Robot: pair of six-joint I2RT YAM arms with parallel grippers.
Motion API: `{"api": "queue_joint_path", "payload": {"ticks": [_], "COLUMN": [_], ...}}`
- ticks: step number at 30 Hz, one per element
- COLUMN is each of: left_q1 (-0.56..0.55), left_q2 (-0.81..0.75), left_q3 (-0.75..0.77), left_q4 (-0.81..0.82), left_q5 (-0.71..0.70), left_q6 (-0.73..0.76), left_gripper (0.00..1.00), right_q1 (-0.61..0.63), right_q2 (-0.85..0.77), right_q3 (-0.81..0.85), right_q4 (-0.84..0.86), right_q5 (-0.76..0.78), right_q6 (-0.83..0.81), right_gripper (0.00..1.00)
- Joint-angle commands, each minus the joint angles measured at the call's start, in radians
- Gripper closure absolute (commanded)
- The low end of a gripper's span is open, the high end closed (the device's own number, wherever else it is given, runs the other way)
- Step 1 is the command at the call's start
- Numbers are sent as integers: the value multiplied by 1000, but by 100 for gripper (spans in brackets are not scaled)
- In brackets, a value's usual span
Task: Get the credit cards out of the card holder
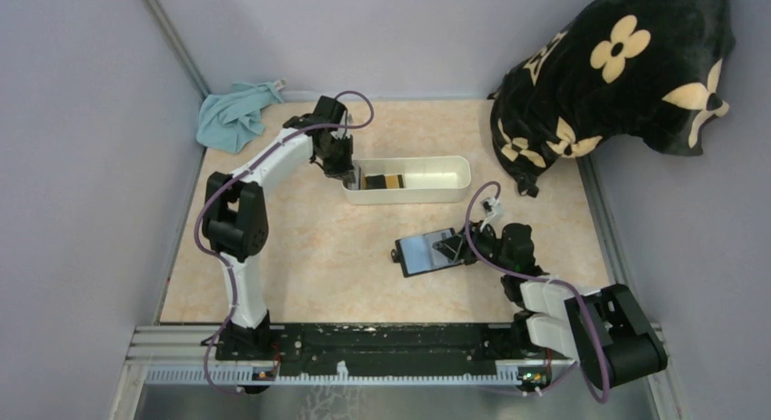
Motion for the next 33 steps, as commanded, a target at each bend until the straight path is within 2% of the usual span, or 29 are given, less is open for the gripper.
{"api": "queue_joint_path", "payload": {"ticks": [1,5,12,15,19,23,24,25,27,28,29,30,31,32,33], "left_q1": [2,3,1,2,0,-20,-36,-61,-112,-146,-188,-230,-272,-313,-350], "left_q2": [30,38,12,-11,-80,-224,-264,-298,-358,-382,-402,-415,-425,-425,-421], "left_q3": [28,26,23,23,12,-67,-90,-114,-171,-207,-252,-293,-335,-373,-412], "left_q4": [-10,1,41,63,88,205,249,282,350,392,440,486,532,578,626], "left_q5": [24,22,0,29,10,-38,-51,-54,-40,-39,-38,-40,-40,-35,-28], "left_q6": [-14,-7,-16,-2,7,69,87,99,109,105,100,89,79,70,54], "left_gripper": [100,97,75,62,61,60,57,45,30,29,33,43,58,80,98], "right_q1": [8,7,8,8,8,8,8,8,7,7,7,7,7,7,6], "right_q2": [3,13,21,17,-27,-152,-189,-230,-297,-322,-339,-349,-354,-353,-351], "right_q3": [-4,-4,-2,-2,-8,0,6,12,22,28,36,44,53,64,75], "right_q4": [38,44,46,46,38,-56,-93,-135,-227,-264,-301,-335,-370,-401,-437], "right_q5": [8,7,8,10,23,64,79,95,140,161,181,197,210,223,236], "right_q6": [-24,-25,-27,-28,-27,-38,-48,-55,-66,-71,-76,-79,-80,-82,-83], "right_gripper": [52,52,52,52,52,53,53,53,53,54,54,56,64,77,92]}}
